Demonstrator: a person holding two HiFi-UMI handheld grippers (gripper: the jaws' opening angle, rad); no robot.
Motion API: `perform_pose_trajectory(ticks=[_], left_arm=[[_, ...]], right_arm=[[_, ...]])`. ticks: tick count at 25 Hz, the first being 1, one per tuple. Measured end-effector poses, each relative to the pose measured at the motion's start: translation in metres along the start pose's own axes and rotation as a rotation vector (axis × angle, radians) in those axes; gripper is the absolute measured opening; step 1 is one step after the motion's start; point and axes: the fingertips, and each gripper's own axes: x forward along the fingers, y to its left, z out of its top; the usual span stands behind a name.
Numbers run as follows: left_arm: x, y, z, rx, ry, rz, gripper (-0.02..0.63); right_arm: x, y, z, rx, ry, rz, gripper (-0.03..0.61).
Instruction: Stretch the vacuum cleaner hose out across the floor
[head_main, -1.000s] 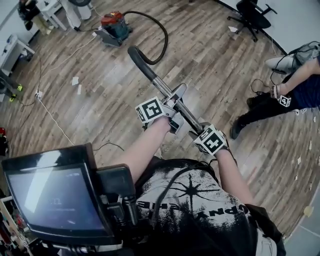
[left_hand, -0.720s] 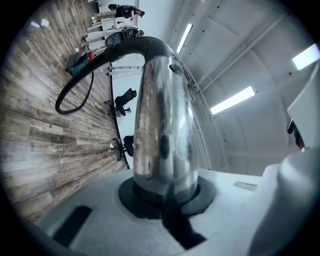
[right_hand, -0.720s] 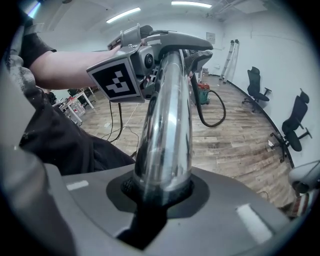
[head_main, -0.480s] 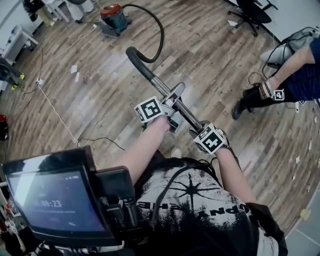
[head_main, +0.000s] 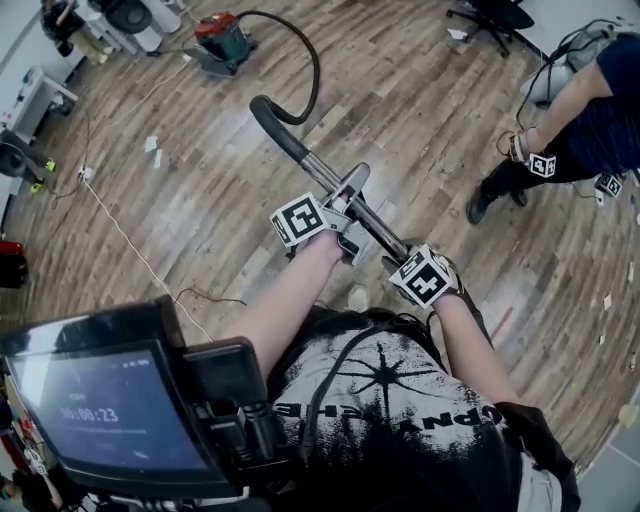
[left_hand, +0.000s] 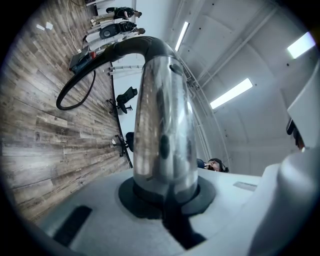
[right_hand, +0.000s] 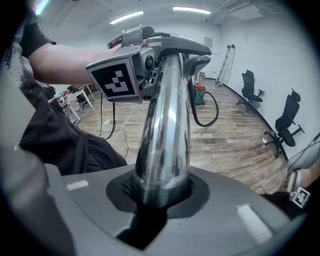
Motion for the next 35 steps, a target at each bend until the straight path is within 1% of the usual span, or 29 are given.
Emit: perform_pose_trajectory(ticks=[4, 8, 12, 14, 15, 18, 22, 24, 27, 29, 30, 33, 35], left_arm=[[-0.016, -0.005, -0.005, -0.001, 0.019, -0.01, 0.038], [-0.059, -0.007, -0.019, -0.01, 0.037, -0.031, 0.038], [-0.059, -0.024, -0.023, -0.078, 0.049, -0.065, 0.038], [-0.068, -0.023, -0.03, -0.069, 0.07, -0.046, 0.038], [-0.074, -0.023, -0.036, -0.077, 0.079, -0.047, 0.038], [-0.091, -0.028, -0.061, -0.134, 0.104, -0.073, 0.038], [-0.106, -0.021, -0.095, -0.156, 0.148, -0.059, 0.038], [-0.11, -0.027, -0.111, -0.211, 0.155, -0.08, 0.038], [-0.117, -0.029, -0.134, -0.218, 0.173, -0.071, 0.038], [-0.114, -0.044, -0.148, -0.265, 0.173, -0.102, 0.038], [-0.112, -0.049, -0.153, -0.269, 0.175, -0.11, 0.038], [-0.107, -0.056, -0.173, -0.216, 0.185, -0.091, 0.038], [-0.105, -0.062, -0.19, -0.208, 0.177, -0.087, 0.038]], right_arm=[[0.0, 0.018, -0.001, 0.005, -0.001, -0.022, 0.092], [0.009, 0.063, -0.011, 0.024, 0.008, -0.044, 0.094], [-0.003, 0.072, -0.01, 0.046, 0.025, -0.049, 0.094], [-0.007, 0.085, -0.015, 0.072, 0.038, -0.053, 0.094], [-0.008, 0.094, -0.019, 0.085, 0.046, -0.056, 0.094], [-0.008, 0.118, -0.04, 0.115, 0.067, -0.069, 0.094], [-0.011, 0.142, -0.069, 0.161, 0.096, -0.084, 0.094], [-0.013, 0.151, -0.081, 0.18, 0.105, -0.085, 0.094], [-0.02, 0.165, -0.099, 0.195, 0.11, -0.083, 0.094], [-0.028, 0.168, -0.11, 0.203, 0.106, -0.088, 0.094], [-0.032, 0.168, -0.114, 0.205, 0.1, -0.089, 0.094], [-0.045, 0.168, -0.132, 0.203, 0.085, -0.085, 0.094], [-0.054, 0.168, -0.149, 0.195, 0.081, -0.081, 0.094]])
